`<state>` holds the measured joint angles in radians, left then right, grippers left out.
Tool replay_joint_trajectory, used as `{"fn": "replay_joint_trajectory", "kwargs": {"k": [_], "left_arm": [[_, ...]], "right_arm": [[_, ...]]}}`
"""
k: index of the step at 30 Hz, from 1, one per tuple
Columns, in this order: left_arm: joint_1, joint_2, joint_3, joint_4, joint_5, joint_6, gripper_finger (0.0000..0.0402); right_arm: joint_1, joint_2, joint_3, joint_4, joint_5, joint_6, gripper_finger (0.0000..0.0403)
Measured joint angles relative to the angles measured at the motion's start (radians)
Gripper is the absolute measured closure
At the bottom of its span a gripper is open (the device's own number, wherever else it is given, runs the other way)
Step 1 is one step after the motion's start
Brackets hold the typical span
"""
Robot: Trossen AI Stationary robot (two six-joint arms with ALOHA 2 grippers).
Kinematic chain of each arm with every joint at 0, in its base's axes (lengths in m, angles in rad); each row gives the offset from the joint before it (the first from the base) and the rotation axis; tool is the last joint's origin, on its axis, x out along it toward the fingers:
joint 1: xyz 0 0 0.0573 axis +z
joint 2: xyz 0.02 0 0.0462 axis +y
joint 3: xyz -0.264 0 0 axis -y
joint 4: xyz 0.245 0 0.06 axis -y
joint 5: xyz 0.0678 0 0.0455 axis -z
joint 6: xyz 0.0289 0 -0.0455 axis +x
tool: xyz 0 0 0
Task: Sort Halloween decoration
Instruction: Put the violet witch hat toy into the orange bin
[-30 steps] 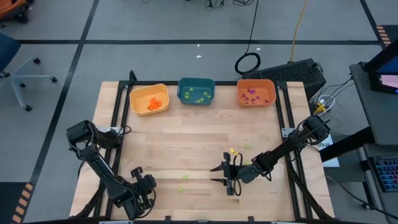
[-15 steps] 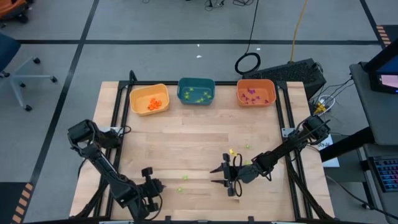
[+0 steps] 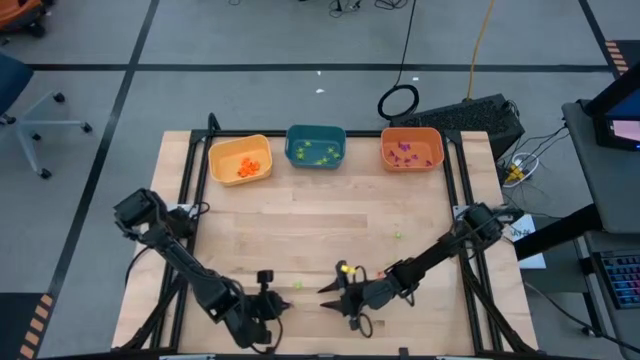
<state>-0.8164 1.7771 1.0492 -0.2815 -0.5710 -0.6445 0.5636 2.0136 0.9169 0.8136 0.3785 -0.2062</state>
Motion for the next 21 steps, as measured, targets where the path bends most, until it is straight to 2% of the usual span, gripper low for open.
{"fn": "replay_joint_trajectory", "kwargs": {"k": [5, 11, 21], "left_arm": [[0.047, 0.000, 0.000, 0.142, 0.077, 0.135, 0.0400], [0.093, -0.001, 0.000, 0.199, 0.154, 0.189, 0.0400], [0.152, -0.001, 0.000, 0.198, 0.214, 0.189, 0.0400]], "right_arm": [[-0.001, 0.064, 0.123, -0.062, 0.093, -0.168, 0.0224], [-0.011, 0.095, 0.240, -0.228, 0.101, -0.199, 0.0213], [-0.016, 0.095, 0.286, -0.283, 0.088, -0.199, 0.0272]]}}
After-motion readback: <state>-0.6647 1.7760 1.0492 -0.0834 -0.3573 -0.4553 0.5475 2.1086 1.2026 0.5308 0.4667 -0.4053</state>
